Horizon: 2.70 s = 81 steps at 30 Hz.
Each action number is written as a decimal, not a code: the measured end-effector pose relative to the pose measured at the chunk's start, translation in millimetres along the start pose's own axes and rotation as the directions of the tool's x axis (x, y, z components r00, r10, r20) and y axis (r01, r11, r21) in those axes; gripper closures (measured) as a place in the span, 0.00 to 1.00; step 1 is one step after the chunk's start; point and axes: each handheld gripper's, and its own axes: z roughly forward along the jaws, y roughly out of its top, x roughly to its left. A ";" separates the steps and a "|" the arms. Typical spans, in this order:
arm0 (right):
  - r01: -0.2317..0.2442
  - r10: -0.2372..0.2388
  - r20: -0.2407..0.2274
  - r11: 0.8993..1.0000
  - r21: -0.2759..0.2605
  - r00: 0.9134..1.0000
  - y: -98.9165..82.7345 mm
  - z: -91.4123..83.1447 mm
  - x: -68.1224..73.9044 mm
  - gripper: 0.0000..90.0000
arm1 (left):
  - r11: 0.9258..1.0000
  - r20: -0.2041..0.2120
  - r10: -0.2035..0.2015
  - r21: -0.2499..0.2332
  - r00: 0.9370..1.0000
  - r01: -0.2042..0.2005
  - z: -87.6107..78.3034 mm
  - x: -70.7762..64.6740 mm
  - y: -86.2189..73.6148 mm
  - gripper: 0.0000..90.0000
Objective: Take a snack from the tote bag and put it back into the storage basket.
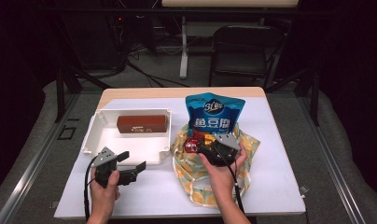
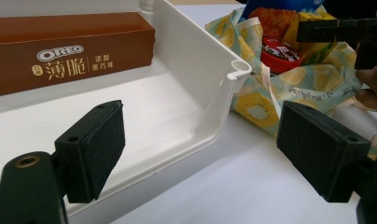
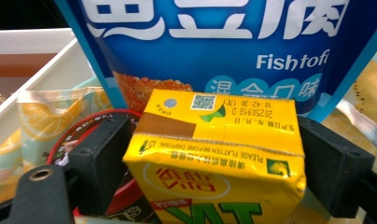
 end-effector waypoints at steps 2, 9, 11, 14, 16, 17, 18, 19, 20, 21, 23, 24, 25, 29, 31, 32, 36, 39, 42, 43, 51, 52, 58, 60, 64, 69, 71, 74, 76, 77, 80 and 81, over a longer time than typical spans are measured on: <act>-0.010 0.010 0.002 1.000 0.006 1.000 -0.4 1.6 -0.6 0.21 | 1.000 0.001 0.002 -0.001 1.000 -0.002 0.3 0.4 0.0 0.18; -0.009 0.009 0.008 1.000 0.004 1.000 -2.8 5.6 -1.4 0.22 | 1.000 0.003 0.001 0.005 1.000 -0.001 0.4 0.7 0.1 0.18; -0.002 0.002 0.016 1.000 -0.011 1.000 -3.8 5.2 -1.4 0.25 | 1.000 0.005 0.000 0.002 1.000 0.000 0.9 0.4 -0.2 0.18; 0.003 -0.002 0.022 1.000 -0.028 1.000 -3.9 2.2 -2.6 0.31 | 1.000 0.006 0.006 0.007 1.000 -0.006 1.1 0.0 -0.2 0.18; 0.016 -0.015 0.018 0.999 -0.034 1.000 -4.5 1.0 -4.0 0.32 | 1.000 0.007 0.007 0.009 1.000 -0.007 1.5 -0.4 -0.4 0.18; 0.020 -0.019 0.015 0.999 -0.033 1.000 -4.7 0.5 -4.4 0.32 | 1.000 0.008 0.006 0.004 1.000 -0.006 2.0 -0.8 -0.7 0.18; 0.025 -0.024 0.014 0.999 -0.031 1.000 -4.8 0.1 -4.6 0.32 | 1.000 0.009 0.005 0.004 1.000 -0.005 2.2 -0.8 -0.8 0.18; 0.028 -0.028 0.009 0.999 -0.029 1.000 -4.8 -0.3 -4.8 0.32 | 1.000 0.010 0.004 0.004 1.000 -0.004 2.3 -0.9 -0.8 0.18; 0.026 -0.026 0.009 0.999 -0.027 1.000 -4.6 -0.7 -5.0 0.32 | 1.000 0.012 0.006 0.003 1.000 -0.006 2.4 -0.8 -0.9 0.18; 0.026 -0.026 0.006 0.999 -0.022 1.000 -4.2 -1.3 -6.0 0.32 | 1.000 0.012 0.006 0.003 1.000 -0.006 2.6 -0.8 -1.0 0.18; 0.027 -0.028 -0.009 1.000 -0.015 1.000 -3.4 -2.6 -7.9 0.32 | 1.000 0.015 0.006 0.001 1.000 -0.006 3.3 -1.0 -1.4 0.18; 0.033 -0.034 -0.020 0.999 -0.010 0.999 -2.7 -3.8 -9.3 0.32 | 1.000 0.017 0.004 0.000 1.000 -0.004 3.6 -1.2 -1.5 0.18; 0.032 -0.032 -0.026 0.999 -0.015 0.999 -1.9 -4.9 -10.2 0.32 | 1.000 0.020 0.007 0.001 1.000 -0.007 4.0 -1.2 -1.4 0.18; 0.034 -0.035 -0.043 0.999 -0.029 0.998 5.8 -12.2 -15.3 0.32 | 1.000 0.024 0.014 0.006 1.000 -0.014 5.0 -3.2 -1.5 0.18; 0.031 -0.033 -0.055 0.999 -0.032 0.998 9.9 -16.1 -17.7 0.32 | 1.000 0.030 0.018 0.005 0.999 -0.018 5.6 -4.4 -1.6 0.18; 0.038 -0.040 -0.061 0.999 -0.030 0.997 11.9 -18.3 -19.0 0.32 | 1.000 0.031 0.016 -0.001 0.999 -0.016 6.2 -5.4 -1.8 0.18; 0.048 -0.050 -0.104 0.999 -0.026 0.993 17.2 -26.3 -22.3 0.32 | 0.999 0.050 0.026 -0.026 0.998 -0.024 7.8 -8.8 -1.3 0.18; 0.045 -0.048 -0.128 0.999 -0.026 0.991 20.2 -31.8 -25.2 0.32 | 0.999 0.057 0.034 -0.042 0.998 -0.031 9.9 -12.5 0.2 0.18; 0.052 -0.057 -0.147 0.998 -0.035 0.987 23.4 -37.7 -25.5 0.32 | 0.997 0.072 0.046 -0.067 0.996 -0.041 12.5 -17.6 1.7 0.18; 0.056 -0.062 -0.150 0.998 -0.041 0.987 24.7 -39.7 -25.0 0.32 | 0.997 0.076 0.054 -0.067 0.996 -0.049 13.2 -19.4 2.3 0.18; 0.081 -0.093 -0.204 0.995 -0.063 0.975 36.4 -55.5 -21.6 0.32 | 0.992 0.086 0.105 -0.076 0.991 -0.099 27.6 -38.9 5.9 0.18; 0.086 -0.097 -0.210 0.994 -0.063 0.973 37.3 -57.5 -21.5 0.32 | 0.991 0.088 0.117 -0.075 0.989 -0.111 29.4 -41.9 6.2 0.18; 0.077 -0.091 -0.241 0.995 -0.067 0.966 42.9 -71.3 -22.7 0.32 | 0.987 0.133 0.150 -0.074 0.980 -0.141 38.0 -59.1 6.2 0.18; 0.085 -0.099 -0.246 0.994 -0.069 0.964 44.4 -74.9 -22.4 0.32 | 0.986 0.140 0.160 -0.070 0.977 -0.151 41.2 -63.6 6.2 0.18; 0.085 -0.100 -0.260 0.994 -0.067 0.960 46.6 -79.8 -24.8 0.32 | 0.985 0.167 0.169 -0.070 0.971 -0.159 45.2 -70.8 9.1 0.18; 0.081 -0.100 -0.282 0.994 -0.075 0.954 49.5 -83.8 -25.3 0.32 | 0.985 0.171 0.166 -0.074 0.971 -0.155 54.3 -81.2 10.8 0.18; 0.084 -0.103 -0.293 0.993 -0.079 0.950 50.5 -85.4 -23.4 0.32 | 0.985 0.184 0.169 -0.074 0.968 -0.158 58.5 -84.7 10.9 0.18; 0.082 -0.104 -0.311 0.993 -0.086 0.945 51.4 -87.7 -19.9 0.32 | 0.985 0.200 0.169 -0.073 0.965 -0.157 64.6 -89.9 10.7 0.18; 0.082 -0.105 -0.320 0.993 -0.083 0.941 51.8 -89.1 -18.0 0.32 | 0.986 0.235 0.166 -0.070 0.958 -0.154 67.9 -90.8 10.8 0.18; 0.085 -0.108 -0.326 0.993 -0.084 0.939 51.9 -89.7 -17.4 0.32 | 0.985 0.251 0.170 -0.066 0.953 -0.159 69.0 -90.9 11.0 0.18; 0.089 -0.111 -0.337 0.993 -0.079 0.935 51.2 -91.8 -14.9 0.32 | 0.984 0.224 0.176 -0.074 0.959 -0.163 73.5 -97.4 9.5 0.18; 0.087 -0.110 -0.339 0.993 -0.081 0.935 50.7 -92.5 -13.9 0.32 | 0.983 0.230 0.180 -0.073 0.956 -0.167 74.5 -98.9 9.4 0.18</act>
